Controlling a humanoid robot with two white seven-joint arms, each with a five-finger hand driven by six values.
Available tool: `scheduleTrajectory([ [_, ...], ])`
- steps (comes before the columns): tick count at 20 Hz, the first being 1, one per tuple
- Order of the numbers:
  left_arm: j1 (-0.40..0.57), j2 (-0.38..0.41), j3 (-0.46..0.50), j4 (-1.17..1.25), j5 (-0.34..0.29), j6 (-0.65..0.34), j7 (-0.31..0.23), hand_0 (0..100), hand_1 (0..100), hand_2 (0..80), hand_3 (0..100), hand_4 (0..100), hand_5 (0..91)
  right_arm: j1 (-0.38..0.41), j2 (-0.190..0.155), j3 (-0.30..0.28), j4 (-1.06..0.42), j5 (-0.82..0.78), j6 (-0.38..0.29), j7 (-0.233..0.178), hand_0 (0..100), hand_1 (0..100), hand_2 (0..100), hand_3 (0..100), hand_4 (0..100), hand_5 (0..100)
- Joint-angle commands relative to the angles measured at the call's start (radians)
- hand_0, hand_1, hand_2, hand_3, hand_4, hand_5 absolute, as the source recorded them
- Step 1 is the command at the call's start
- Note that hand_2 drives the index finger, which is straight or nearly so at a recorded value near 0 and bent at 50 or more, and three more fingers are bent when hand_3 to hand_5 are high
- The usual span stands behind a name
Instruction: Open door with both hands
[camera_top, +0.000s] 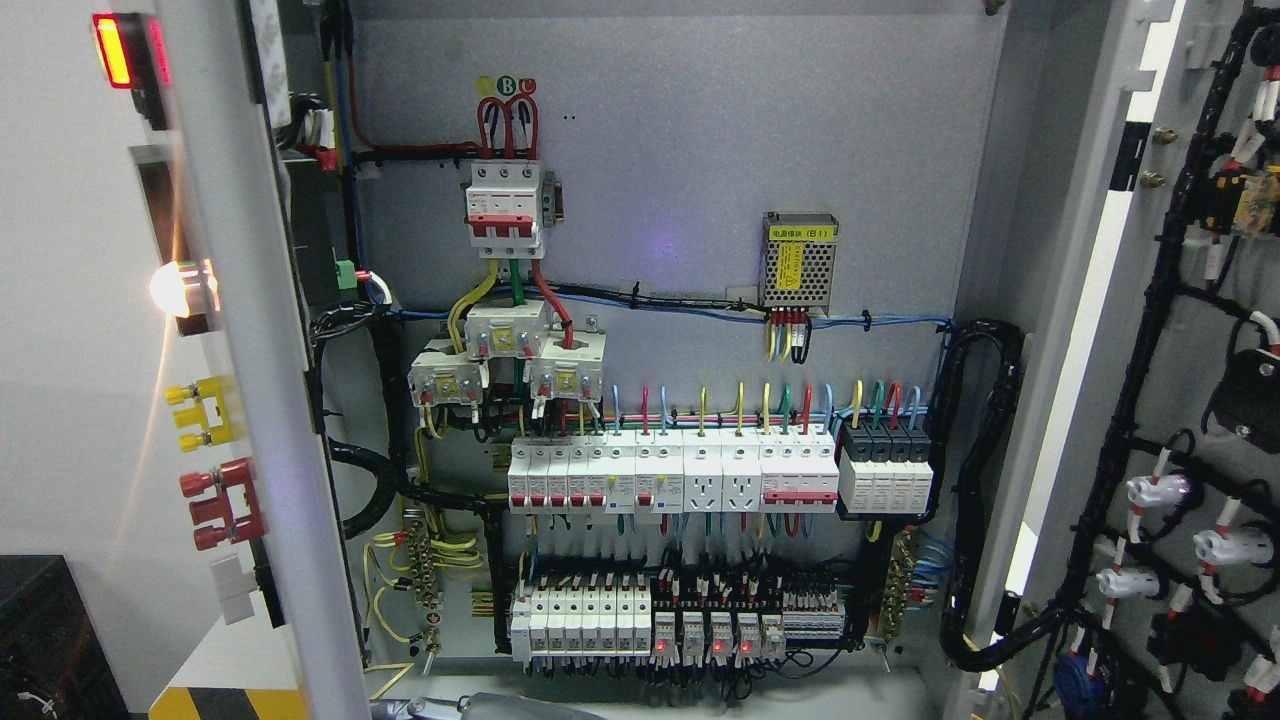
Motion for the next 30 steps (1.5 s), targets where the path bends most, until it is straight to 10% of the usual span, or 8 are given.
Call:
scheduleTrajectory([
  [1,0.000,0.000,0.000,0.000,0.000,-0.003,-0.001,0,0,0.0,0,0,0.0,0.002,0.012,0.053,-0.018,0.009,0.000,-0.002,0,0,0,0,0,0],
  [30,0.000,0.000,0.000,0.000,0.000,-0.001,0.001,0,0,0.0,0,0,0.0,0.004,0.145,0.090,0.024,0.122,0.037,-0.043,0,0,0,0,0,0],
])
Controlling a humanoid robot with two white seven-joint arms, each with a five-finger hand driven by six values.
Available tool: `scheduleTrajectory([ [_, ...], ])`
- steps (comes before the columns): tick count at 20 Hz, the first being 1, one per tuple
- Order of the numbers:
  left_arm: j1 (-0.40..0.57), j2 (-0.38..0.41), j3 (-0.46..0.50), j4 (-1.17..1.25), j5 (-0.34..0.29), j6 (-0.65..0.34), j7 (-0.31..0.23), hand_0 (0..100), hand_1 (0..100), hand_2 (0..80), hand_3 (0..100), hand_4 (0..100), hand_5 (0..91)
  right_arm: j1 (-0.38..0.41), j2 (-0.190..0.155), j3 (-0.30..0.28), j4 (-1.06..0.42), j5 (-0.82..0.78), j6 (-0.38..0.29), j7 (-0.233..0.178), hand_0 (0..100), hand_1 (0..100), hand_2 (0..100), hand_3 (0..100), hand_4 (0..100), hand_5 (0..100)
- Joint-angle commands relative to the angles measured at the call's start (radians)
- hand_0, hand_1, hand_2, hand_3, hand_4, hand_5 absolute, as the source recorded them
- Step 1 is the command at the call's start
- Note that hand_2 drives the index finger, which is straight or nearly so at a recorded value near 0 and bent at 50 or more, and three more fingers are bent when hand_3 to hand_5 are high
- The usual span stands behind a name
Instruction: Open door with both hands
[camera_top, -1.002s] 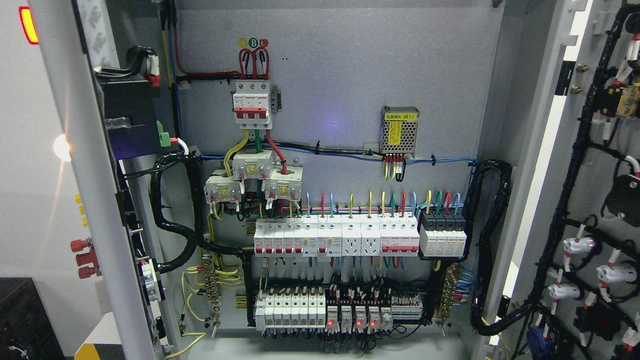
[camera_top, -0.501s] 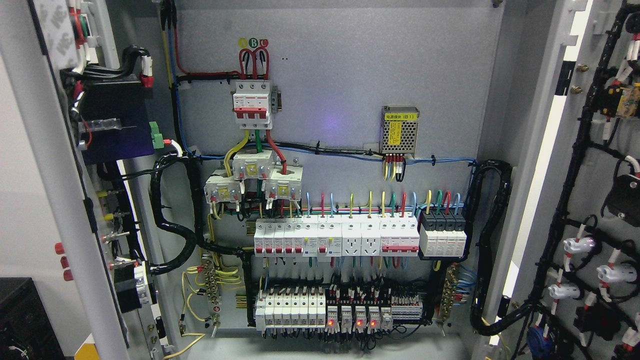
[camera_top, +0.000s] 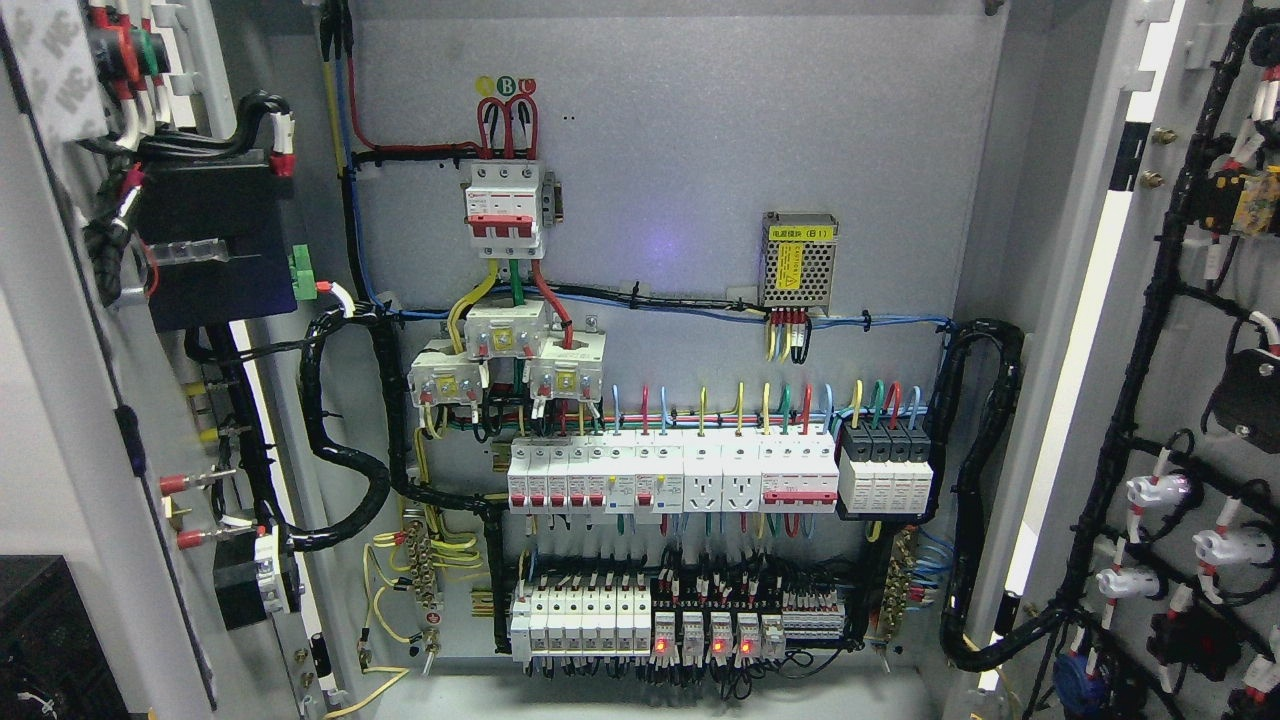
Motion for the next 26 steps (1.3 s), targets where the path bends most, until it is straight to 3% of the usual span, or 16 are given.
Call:
scheduleTrajectory([
  [1,0.000,-0.001,0.000,0.000,0.000,0.001,-0.001,0,0,0.0,0,0,0.0,-0.001,0.055,0.022,0.008,0.027,0.012,-0.001,0,0,0,0,0,0],
  [6,0.000,0.000,0.000,0.000,0.000,0.001,-0.001,0,0,0.0,0,0,0.0,-0.003,0.101,0.022,0.011,0.048,0.034,-0.001,0,0,0,0,0,0],
  [17,0.000,0.000,0.000,0.000,0.000,-0.001,-0.001,0,0,0.0,0,0,0.0,-0.003,0.124,0.023,0.025,0.048,0.057,0.000,0,0,0,0,0,0],
  [22,-0.001,0.000,0.000,0.000,0.000,-0.001,-0.001,0,0,0.0,0,0,0.0,0.002,0.106,-0.001,0.025,0.045,0.054,0.000,0,0,0,0,0,0],
  [26,0.000,0.000,0.000,0.000,0.000,-0.001,-0.001,0,0,0.0,0,0,0.0,0.026,0.068,-0.075,0.022,0.033,0.048,0.003,0,0,0,0,0,0],
])
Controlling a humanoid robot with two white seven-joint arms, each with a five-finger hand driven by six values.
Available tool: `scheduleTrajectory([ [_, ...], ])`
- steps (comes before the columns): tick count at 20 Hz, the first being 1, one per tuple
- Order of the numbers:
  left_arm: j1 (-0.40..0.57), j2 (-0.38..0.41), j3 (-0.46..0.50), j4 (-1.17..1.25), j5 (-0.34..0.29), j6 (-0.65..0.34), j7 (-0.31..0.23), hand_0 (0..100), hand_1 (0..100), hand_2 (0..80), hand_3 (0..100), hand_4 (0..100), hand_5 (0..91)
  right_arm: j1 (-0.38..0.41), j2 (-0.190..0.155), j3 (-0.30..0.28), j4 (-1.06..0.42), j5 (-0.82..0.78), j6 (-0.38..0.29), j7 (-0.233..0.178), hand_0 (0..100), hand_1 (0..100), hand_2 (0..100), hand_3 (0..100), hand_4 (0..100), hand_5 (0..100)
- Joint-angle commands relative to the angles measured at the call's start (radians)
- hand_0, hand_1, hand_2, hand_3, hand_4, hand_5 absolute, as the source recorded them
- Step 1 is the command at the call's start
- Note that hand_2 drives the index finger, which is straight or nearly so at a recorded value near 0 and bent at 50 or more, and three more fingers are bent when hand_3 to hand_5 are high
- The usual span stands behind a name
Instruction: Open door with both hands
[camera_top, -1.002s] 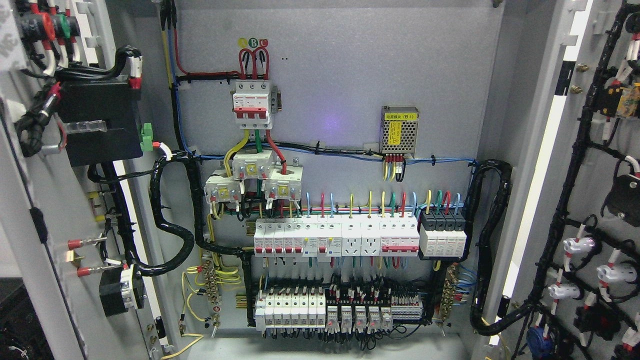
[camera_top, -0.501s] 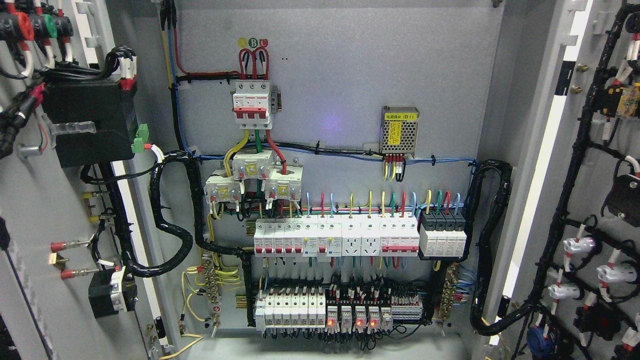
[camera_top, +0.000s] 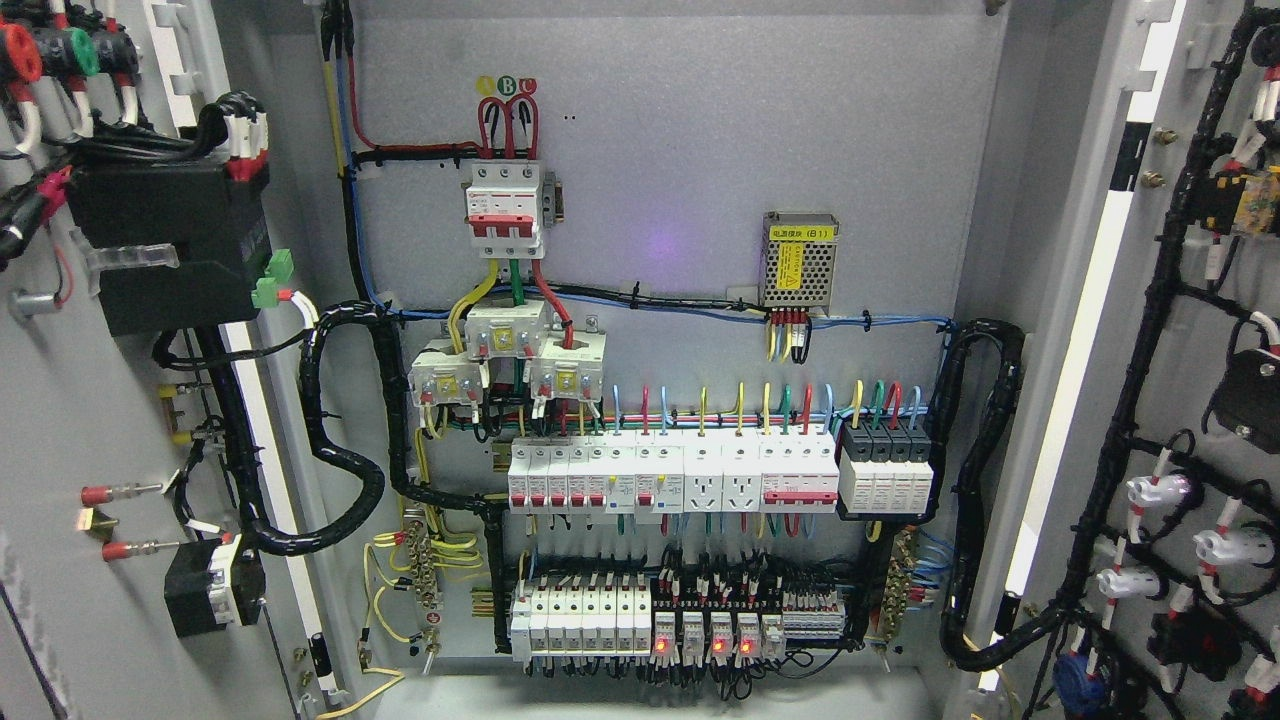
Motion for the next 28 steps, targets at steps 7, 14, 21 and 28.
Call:
scheduleTrajectory([
  [7,0.003,0.002,0.004,-0.064,0.000,-0.001,-0.001,0,0,0.0,0,0,0.0,0.075,-0.165,-0.177,-0.005,-0.011,-0.093,0.003,0,0,0,0,0,0],
  [14,0.216,0.035,0.000,-0.512,0.000,-0.001,-0.001,0,0,0.0,0,0,0.0,0.196,-0.274,-0.225,-0.009,-0.011,-0.385,0.000,0,0,0,0,0,0],
  [21,0.389,0.106,-0.070,-0.966,-0.002,-0.001,0.001,0,0,0.0,0,0,0.0,0.327,-0.291,-0.304,-0.129,-0.013,-0.402,-0.154,0,0,0,0,0,0],
  [28,0.506,0.175,-0.158,-1.359,-0.003,-0.001,0.001,0,0,0.0,0,0,0.0,0.460,-0.301,-0.348,-0.286,-0.013,-0.529,-0.324,0,0,0,0,0,0],
])
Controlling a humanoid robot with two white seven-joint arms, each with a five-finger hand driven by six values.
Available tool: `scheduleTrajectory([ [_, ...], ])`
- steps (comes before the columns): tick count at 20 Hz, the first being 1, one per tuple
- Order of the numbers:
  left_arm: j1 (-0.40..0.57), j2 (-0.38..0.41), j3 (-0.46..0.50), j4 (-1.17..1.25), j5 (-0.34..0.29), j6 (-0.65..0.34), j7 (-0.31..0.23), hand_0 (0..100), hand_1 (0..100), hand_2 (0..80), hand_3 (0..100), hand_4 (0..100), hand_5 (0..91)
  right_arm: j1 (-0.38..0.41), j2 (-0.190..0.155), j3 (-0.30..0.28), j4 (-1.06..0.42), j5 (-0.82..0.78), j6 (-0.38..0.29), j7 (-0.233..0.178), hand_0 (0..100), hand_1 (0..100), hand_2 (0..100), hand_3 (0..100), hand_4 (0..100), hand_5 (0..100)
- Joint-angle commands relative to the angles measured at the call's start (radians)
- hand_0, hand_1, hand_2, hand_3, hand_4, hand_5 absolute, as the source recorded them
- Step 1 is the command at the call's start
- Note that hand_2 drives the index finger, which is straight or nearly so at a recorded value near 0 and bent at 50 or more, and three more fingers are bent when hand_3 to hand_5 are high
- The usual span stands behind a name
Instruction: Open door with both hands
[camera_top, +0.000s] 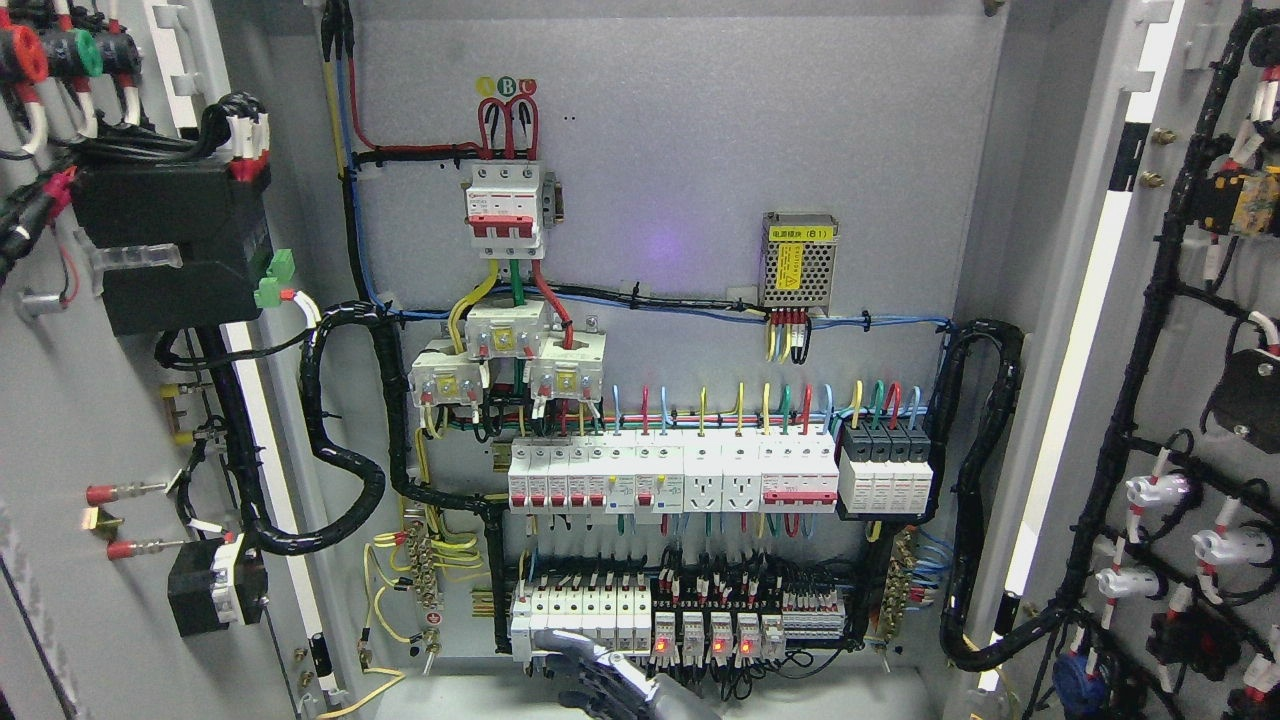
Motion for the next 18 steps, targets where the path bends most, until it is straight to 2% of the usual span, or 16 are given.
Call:
scheduleTrajectory([
  [1,0.096,0.079,-0.086,-0.561,-0.004,-0.002,0.002,0,0,0.0,0,0,0.0,0.112,-0.066,-0.084,-0.161,0.000,-0.091,-0.034,0,0,0,0,0,0],
  [4,0.118,0.092,-0.100,-0.619,-0.005,-0.002,0.002,0,0,0.0,0,0,0.0,0.161,-0.073,-0.102,-0.161,0.000,-0.188,-0.034,0,0,0,0,0,0],
  [6,0.151,0.113,-0.114,-0.685,-0.005,-0.002,0.002,0,0,0.0,0,0,0.0,0.190,-0.074,-0.135,-0.161,0.000,-0.254,-0.033,0,0,0,0,0,0],
  [11,0.229,0.182,-0.143,-0.965,-0.004,-0.002,0.000,0,0,0.0,0,0,0.0,0.250,-0.076,-0.222,-0.171,-0.001,-0.298,-0.033,0,0,0,0,0,0],
  [13,0.263,0.210,-0.145,-1.073,-0.004,-0.002,-0.001,0,0,0.0,0,0,0.0,0.262,-0.086,-0.245,-0.173,-0.003,-0.330,-0.033,0,0,0,0,0,0],
  [15,0.301,0.222,-0.145,-1.177,-0.004,-0.003,-0.009,0,0,0.0,0,0,0.0,0.265,-0.115,-0.256,-0.179,-0.004,-0.381,-0.033,0,0,0,0,0,0],
  [18,0.318,0.253,-0.145,-1.286,-0.004,-0.020,-0.009,0,0,0.0,0,0,0.0,0.293,-0.152,-0.323,-0.181,-0.004,-0.410,-0.033,0,0,0,0,0,0],
])
